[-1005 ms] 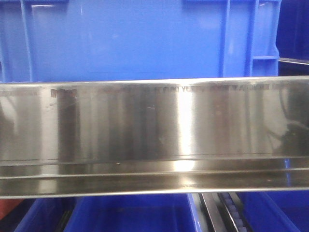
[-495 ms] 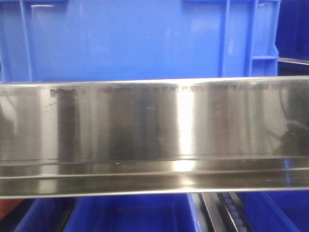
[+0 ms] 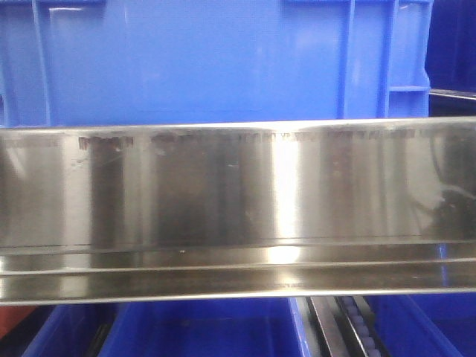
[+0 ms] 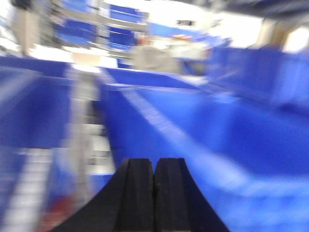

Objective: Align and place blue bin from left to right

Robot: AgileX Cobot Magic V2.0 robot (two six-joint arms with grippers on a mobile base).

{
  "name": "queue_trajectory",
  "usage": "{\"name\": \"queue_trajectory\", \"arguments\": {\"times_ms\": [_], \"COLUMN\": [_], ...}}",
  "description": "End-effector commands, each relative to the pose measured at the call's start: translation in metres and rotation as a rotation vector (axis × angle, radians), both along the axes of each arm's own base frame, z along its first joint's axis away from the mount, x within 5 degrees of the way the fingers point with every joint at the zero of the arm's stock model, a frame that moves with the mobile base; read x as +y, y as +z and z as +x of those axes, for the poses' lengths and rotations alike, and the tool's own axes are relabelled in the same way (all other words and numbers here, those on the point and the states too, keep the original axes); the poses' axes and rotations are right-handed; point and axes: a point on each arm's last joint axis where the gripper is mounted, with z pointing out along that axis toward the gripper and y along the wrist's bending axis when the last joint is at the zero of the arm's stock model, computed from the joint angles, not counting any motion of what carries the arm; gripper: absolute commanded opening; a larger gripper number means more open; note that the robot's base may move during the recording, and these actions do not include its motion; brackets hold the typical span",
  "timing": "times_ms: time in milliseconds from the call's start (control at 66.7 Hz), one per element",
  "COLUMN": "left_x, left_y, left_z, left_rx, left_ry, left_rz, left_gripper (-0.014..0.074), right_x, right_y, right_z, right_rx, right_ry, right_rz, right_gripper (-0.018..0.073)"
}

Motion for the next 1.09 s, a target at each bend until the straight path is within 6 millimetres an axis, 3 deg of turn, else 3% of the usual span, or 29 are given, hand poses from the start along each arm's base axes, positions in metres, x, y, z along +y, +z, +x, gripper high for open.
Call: {"name": "queue_trajectory", "arguments": {"times_ms": [0, 225, 435, 585, 690, 1080], "left_x": [0.007, 0.018, 0.018, 0.018, 0.018, 0.018], "left_y": [-0.018, -0.072, -0.099, -0.12, -0.13, -0.129], "left_z": [-0.008, -0.031, -0.045, -0.044, -0.042, -0.042], "left_rx": [-0.018, -0.111, -0.165, -0.124, -0.115, -0.125], "left_ry": [0.055, 0.187, 0.202, 0.197, 0.195, 0.187], "left_rz": [0.102, 0.111, 0.102, 0.097, 0.092, 0.052], "left_gripper": [-0.0111, -0.0111, -0.0111, -0.0111, -0.0111, -0.0111], "right_x": [0.0, 0.0, 0.0, 0.0, 0.0, 0.0], "right_y": [0.002, 0.002, 0.002, 0.002, 0.002, 0.002], "right_z": [-0.001, -0.001, -0.001, -0.001, -0.001, -0.001], "right_rx": [-0.022, -0.022, -0.022, -0.022, -0.022, -0.022], "right_ry": [0.001, 0.001, 0.001, 0.001, 0.001, 0.001], "right_rz": [0.002, 0.002, 0.002, 0.002, 0.002, 0.002], "right_gripper": [-0.0165, -0.0165, -0.0165, -0.0165, -0.0165, -0.0165]}}
